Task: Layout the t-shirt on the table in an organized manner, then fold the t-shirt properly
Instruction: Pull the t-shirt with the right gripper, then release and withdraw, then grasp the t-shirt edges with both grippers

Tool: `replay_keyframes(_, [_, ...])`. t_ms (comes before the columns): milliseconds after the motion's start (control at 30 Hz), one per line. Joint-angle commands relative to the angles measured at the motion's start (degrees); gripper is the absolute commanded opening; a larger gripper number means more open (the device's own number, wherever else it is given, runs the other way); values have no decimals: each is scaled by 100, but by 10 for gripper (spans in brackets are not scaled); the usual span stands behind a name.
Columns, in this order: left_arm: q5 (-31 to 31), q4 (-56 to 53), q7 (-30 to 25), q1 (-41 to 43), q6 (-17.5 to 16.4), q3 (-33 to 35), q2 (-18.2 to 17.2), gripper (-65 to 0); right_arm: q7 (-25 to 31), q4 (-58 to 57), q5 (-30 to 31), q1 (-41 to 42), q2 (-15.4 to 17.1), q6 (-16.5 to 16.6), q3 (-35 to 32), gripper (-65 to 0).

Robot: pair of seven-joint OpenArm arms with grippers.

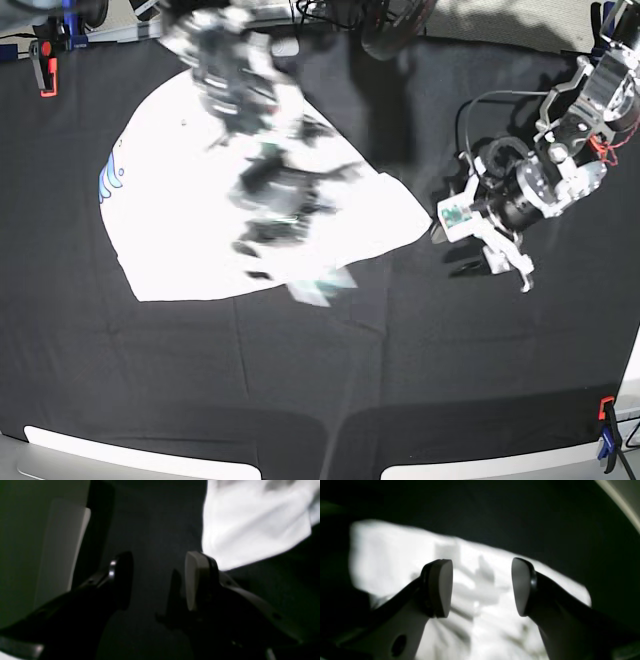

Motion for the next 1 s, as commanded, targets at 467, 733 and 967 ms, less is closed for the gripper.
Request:
replay_keyframes(467, [1502, -57, 511, -118, 1355, 2124, -90, -432, 15, 911, 1012, -1416, 1097, 258, 3268, -294])
replay_keyframes(733, [1521, -74, 560, -131, 1220, 2153, -70, -418, 31, 911, 2162, -1587, 1150, 809, 4645, -294])
replay_keyframes(967, [1628, -74, 960, -142, 1067, 2153, 278, -418, -11, 911, 2734, -1587, 1150, 1093, 5132, -294])
